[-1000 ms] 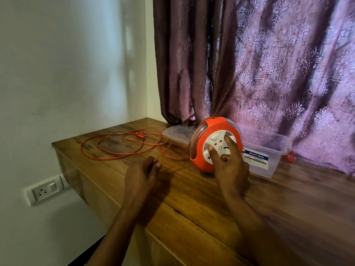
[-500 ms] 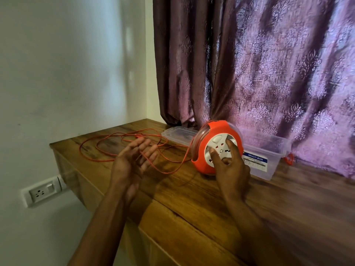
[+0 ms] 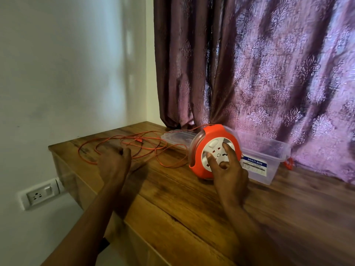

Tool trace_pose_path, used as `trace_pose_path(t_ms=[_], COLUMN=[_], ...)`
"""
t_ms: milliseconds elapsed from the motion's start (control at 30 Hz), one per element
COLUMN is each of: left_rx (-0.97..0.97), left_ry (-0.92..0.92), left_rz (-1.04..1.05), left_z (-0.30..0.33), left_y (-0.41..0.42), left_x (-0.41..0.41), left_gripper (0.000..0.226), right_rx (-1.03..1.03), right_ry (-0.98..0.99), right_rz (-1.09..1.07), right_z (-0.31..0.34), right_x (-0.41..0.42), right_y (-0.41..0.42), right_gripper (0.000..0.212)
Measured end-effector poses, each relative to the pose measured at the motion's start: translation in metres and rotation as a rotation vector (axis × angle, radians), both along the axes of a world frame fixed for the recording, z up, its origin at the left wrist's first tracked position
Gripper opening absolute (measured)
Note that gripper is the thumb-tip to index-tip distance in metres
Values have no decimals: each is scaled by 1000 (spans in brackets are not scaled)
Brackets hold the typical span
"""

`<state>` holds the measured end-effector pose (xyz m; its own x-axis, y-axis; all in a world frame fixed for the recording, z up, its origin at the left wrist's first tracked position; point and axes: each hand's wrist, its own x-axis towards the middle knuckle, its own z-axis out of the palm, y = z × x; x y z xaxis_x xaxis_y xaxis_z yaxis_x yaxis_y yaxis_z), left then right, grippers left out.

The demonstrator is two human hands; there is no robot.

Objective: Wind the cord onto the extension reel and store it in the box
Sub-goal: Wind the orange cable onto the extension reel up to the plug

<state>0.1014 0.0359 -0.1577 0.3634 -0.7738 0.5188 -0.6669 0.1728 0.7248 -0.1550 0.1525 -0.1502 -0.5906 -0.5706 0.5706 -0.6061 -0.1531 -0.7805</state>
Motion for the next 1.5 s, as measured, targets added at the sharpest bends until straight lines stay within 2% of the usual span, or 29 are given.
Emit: trace_pose_path(t_ms=[100, 233, 333, 400, 533, 633, 700, 800, 867, 933, 967, 1067, 1167, 1300, 1400, 1500], left_rx=[79, 132, 66, 10, -84, -195, -250, -339, -382, -393, -370, -239, -91, 29, 49, 42], left_ry=[-155, -186, -108, -60, -39, -82, -104, -169, -293, -432, -432, -245, -63, 377, 489, 453], left_rz=[2, -8, -24, -24, -45, -183, -317, -559, -727, -815, -831, -796, -841, -1011, -1029, -1011], left_z=[1, 2, 0, -2, -7, -5, -4, 0, 2, -1, -2, -5, -3, 7, 2, -7], left_y=[-6, -13, -10, -3, 21, 40, 49, 63, 71, 74, 74, 70, 66, 68, 60, 52], left_x=[-3, -1, 1, -1, -15, -32, -41, -52, -61, -72, -78, -91, -102, -121, -124, -121], left_gripper=[44, 35, 33, 43, 51, 81, 88, 81, 78, 71, 65, 52, 51, 35, 28, 27], right_rx=[47, 73, 82, 92, 96, 126, 137, 143, 156, 171, 174, 176, 179, 227, 259, 300], right_ry=[49, 74, 81, 80, 94, 125, 134, 128, 125, 120, 121, 131, 144, 183, 205, 155], right_rz=[-2, 10, 9, 5, -19, -42, -40, -36, -33, -30, -32, -48, -41, -23, -37, -47], right_z=[0, 0, 1, 2, 0, -2, -2, -2, -2, -3, -3, -5, -5, -5, -6, -6], right_x=[2, 3, 4, 5, 6, 7, 7, 7, 7, 5, 4, 2, 2, 5, 3, 4], right_y=[1, 2, 2, 2, 1, 1, 1, 1, 0, -1, -1, -1, -2, -1, -3, -5], right_gripper=[59, 61, 61, 62, 59, 59, 61, 61, 61, 61, 61, 63, 64, 63, 63, 62])
